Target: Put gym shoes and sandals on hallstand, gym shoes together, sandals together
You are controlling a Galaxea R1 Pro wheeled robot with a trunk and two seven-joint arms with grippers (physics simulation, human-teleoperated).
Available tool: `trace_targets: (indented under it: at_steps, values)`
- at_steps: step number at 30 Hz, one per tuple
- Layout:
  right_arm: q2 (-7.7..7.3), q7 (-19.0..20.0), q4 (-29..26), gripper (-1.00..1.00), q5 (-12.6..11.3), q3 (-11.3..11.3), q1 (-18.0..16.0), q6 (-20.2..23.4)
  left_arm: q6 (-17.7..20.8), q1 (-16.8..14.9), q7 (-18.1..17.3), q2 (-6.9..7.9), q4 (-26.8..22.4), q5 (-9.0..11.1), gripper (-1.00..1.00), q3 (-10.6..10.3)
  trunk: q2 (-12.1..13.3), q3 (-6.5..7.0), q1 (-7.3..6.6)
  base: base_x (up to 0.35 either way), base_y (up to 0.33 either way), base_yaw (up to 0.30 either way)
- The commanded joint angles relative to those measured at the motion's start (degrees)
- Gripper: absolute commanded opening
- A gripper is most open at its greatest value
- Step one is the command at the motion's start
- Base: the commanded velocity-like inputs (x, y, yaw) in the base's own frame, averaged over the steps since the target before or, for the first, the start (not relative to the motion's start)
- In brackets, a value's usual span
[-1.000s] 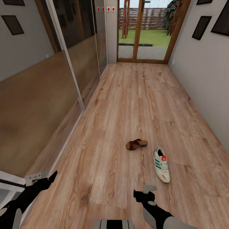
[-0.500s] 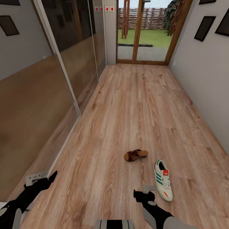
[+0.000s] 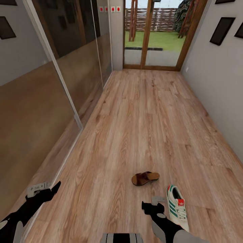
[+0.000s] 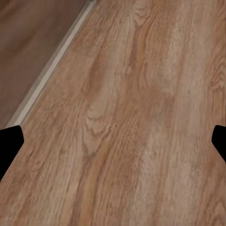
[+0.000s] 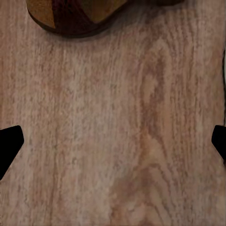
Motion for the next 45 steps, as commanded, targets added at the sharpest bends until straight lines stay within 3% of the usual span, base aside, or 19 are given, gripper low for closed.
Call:
trace_targets:
  at_steps: [1,24,45]
  values:
    - [0.0,0.0,0.0,1.0,0.0,0.0,0.0,0.0,0.0,0.01,0.0,0.0,0.0,-0.02,1.0,-0.01,0.0,0.0,0.0,0.334,-0.001,0.0]
    - [0.0,0.0,0.0,1.0,-0.01,0.0,0.0,0.02,0.0,0.0,-0.08,0.0,0.0,0.33,1.0,0.12,0.0,0.0,0.0,0.32,0.0,0.0]
    - [0.0,0.0,0.0,1.0,-0.01,0.0,0.0,0.0,0.0,0.02,-0.08,0.0,0.0,0.33,1.0,0.11,0.0,0.0,0.0,0.11,0.036,0.0]
